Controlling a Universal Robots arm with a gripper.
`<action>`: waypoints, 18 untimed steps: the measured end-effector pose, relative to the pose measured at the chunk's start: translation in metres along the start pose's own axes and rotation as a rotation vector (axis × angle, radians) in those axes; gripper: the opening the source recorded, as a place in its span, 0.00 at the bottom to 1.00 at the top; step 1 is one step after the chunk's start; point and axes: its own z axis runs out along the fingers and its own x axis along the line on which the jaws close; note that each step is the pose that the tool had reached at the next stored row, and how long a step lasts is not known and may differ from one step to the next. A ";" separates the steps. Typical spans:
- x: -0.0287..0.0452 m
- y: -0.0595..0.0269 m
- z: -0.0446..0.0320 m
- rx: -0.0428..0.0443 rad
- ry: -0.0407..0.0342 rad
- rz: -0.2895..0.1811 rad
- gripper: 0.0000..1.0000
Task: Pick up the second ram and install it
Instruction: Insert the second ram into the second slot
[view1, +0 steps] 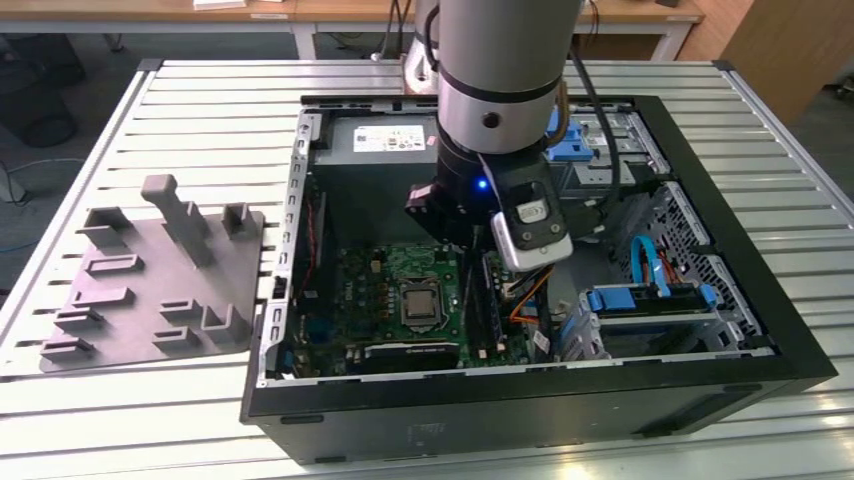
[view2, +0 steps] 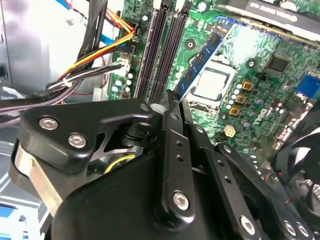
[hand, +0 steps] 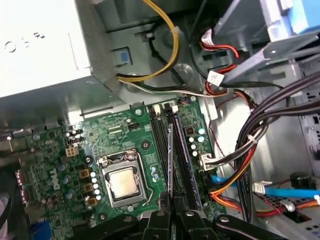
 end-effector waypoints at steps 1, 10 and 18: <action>0.0000 0.0000 0.0000 0.0005 -0.0004 0.011 0.14; 0.0000 0.0000 0.0001 0.0047 -0.0040 0.114 0.14; 0.0000 0.0000 0.0002 0.0082 -0.0070 0.200 0.14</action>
